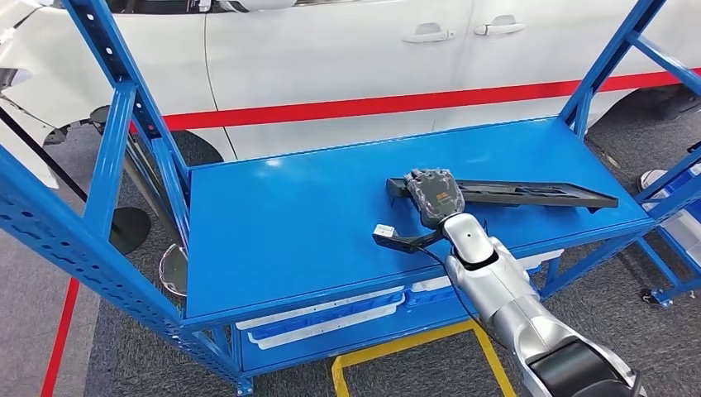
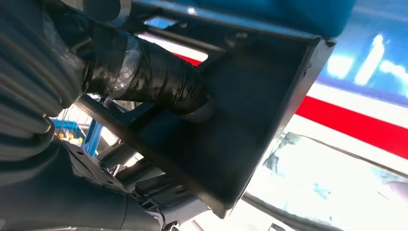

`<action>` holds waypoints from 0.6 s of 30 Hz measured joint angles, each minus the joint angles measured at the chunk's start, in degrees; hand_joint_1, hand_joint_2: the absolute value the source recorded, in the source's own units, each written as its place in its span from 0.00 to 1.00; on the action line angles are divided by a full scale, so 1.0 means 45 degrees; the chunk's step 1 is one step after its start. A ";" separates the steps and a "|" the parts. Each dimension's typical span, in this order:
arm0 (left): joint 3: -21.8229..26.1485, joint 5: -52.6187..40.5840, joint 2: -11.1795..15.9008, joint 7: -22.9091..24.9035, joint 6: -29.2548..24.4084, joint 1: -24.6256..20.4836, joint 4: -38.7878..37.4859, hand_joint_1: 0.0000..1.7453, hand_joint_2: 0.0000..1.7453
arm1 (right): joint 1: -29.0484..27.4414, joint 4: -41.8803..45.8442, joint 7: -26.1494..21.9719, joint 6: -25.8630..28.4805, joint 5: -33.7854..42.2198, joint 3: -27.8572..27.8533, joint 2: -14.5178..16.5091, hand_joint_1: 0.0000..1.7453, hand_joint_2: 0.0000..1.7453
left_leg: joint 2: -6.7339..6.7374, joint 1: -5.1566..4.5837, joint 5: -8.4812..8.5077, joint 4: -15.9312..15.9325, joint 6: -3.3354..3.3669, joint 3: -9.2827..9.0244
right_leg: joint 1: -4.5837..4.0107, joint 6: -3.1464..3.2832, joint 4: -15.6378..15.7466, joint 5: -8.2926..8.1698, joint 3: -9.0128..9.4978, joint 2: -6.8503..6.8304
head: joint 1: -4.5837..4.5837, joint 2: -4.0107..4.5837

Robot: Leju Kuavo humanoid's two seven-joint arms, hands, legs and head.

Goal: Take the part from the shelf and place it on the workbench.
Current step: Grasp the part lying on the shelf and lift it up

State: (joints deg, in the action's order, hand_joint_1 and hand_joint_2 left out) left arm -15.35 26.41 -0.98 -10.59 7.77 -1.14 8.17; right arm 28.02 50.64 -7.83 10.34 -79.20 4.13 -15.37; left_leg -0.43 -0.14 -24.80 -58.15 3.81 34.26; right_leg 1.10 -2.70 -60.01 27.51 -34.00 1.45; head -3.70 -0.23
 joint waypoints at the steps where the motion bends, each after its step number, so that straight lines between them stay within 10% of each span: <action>1: -0.0005 -0.0001 -0.0028 -0.0028 -0.0006 -0.0005 0.0000 0.00 1.00 | 0.0024 -0.0052 -0.0013 0.0050 -0.0005 0.0001 -0.0030 1.00 1.00 | 0.0043 0.0025 0.0041 0.0048 0.0041 0.0001 | 0.0016 -0.0033 -0.0569 0.0400 -0.0236 -0.0093 | 0.0000 0.0000; 5: -0.0017 -0.0001 -0.0125 -0.0061 -0.0052 0.0010 0.0000 0.00 1.00 | 0.0035 -0.0311 -0.0039 0.0119 -0.0022 0.0005 -0.0061 1.00 1.00 | 0.0159 0.0024 0.0060 -0.0020 0.0058 0.0129 | 0.0059 -0.0163 -0.3102 0.1436 -0.1250 -0.0220 | 0.0001 0.0004; 10: -0.0043 0.0000 -0.0203 -0.0064 -0.0056 -0.0029 0.0000 0.00 1.00 | 0.0186 -0.0499 -0.0043 0.0204 -0.0040 0.0010 -0.0098 1.00 1.00 | 0.0204 -0.0002 0.0122 -0.0115 -0.0127 0.0199 | -0.0035 0.0045 0.0165 0.0029 0.0579 -0.0381 | 0.0002 0.0002; 14: -0.0077 -0.0001 -0.0227 -0.0070 -0.0056 -0.0039 0.0000 0.00 1.00 | 0.0270 -0.0631 -0.0059 0.0252 -0.0047 0.0013 -0.0131 1.00 1.00 | 0.0195 -0.0012 0.0162 -0.0141 -0.0492 0.0294 | -0.0069 0.0437 0.0534 -0.0185 0.0572 -0.0363 | 0.0005 0.0000; 18: -0.0096 -0.0001 -0.0232 -0.0070 -0.0056 -0.0036 0.0000 0.00 1.00 | 0.0302 -0.0754 -0.0073 0.0256 -0.0052 0.0016 -0.0129 1.00 1.00 | 0.0145 0.0070 -0.1567 -0.2444 -0.0730 0.1168 | 0.0007 0.0735 0.0655 -0.0539 0.0264 -0.0390 | 0.0010 0.0002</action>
State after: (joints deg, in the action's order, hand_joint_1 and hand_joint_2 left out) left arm -15.79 26.40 -2.03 -10.91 7.52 -1.30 8.17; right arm 29.38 47.24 -8.16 11.50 -79.44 4.20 -15.95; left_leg 0.22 0.18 -31.86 -69.15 0.52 39.51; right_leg 1.13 0.61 -57.06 25.08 -32.81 -0.30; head -3.66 -0.22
